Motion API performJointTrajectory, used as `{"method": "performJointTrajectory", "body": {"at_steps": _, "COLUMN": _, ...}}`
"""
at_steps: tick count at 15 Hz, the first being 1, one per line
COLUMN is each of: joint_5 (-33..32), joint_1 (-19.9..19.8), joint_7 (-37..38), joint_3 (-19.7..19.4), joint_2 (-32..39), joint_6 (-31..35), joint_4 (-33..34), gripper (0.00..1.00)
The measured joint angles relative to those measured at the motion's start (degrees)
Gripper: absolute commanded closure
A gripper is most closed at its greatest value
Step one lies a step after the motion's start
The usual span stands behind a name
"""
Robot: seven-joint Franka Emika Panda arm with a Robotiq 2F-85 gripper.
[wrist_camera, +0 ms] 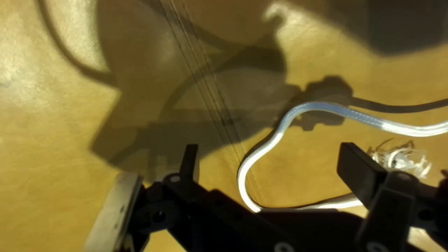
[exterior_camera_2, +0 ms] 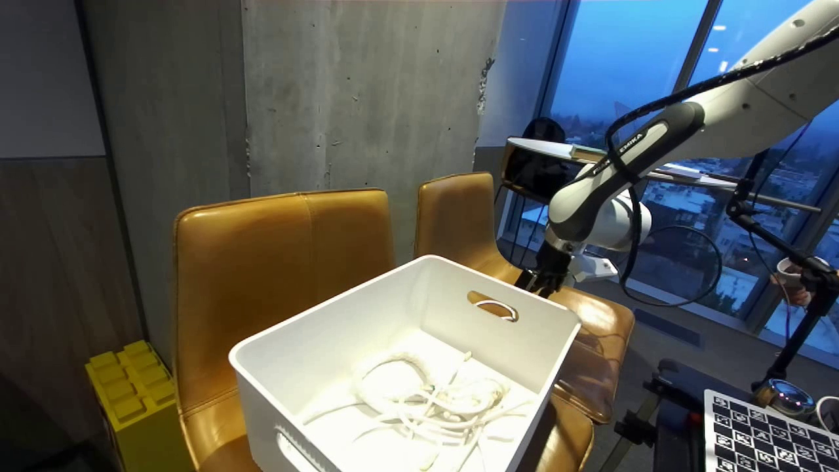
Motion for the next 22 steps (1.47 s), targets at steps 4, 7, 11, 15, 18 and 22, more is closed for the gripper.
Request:
{"method": "performJointTrajectory", "body": {"at_steps": 4, "joint_5": -2.63, "joint_1": 0.01, "joint_7": 2.57, "joint_3": -0.17, "joint_2": 3.8, "joint_6": 0.0, "joint_4": 3.86, "gripper": 0.0}}
{"method": "performJointTrajectory", "body": {"at_steps": 7, "joint_5": -3.85, "joint_1": 0.17, "joint_7": 4.33, "joint_3": -0.17, "joint_2": 6.55, "joint_6": -0.05, "joint_4": 6.77, "gripper": 0.0}}
{"method": "performJointTrajectory", "body": {"at_steps": 11, "joint_5": -5.54, "joint_1": 0.71, "joint_7": 6.69, "joint_3": -0.6, "joint_2": 9.43, "joint_6": -0.43, "joint_4": 9.81, "gripper": 0.0}}
{"method": "performJointTrajectory", "body": {"at_steps": 15, "joint_5": -6.68, "joint_1": 1.32, "joint_7": 7.15, "joint_3": -0.88, "joint_2": 9.86, "joint_6": -1.25, "joint_4": 10.65, "gripper": 0.4}}
{"method": "performJointTrajectory", "body": {"at_steps": 18, "joint_5": -7.63, "joint_1": 1.92, "joint_7": 7.2, "joint_3": -1.02, "joint_2": 9.88, "joint_6": -1.23, "joint_4": 10.68, "gripper": 0.62}}
{"method": "performJointTrajectory", "body": {"at_steps": 22, "joint_5": -8.74, "joint_1": 1.92, "joint_7": 7.2, "joint_3": -1.88, "joint_2": 10.31, "joint_6": -1.2, "joint_4": 10.99, "gripper": 0.93}}
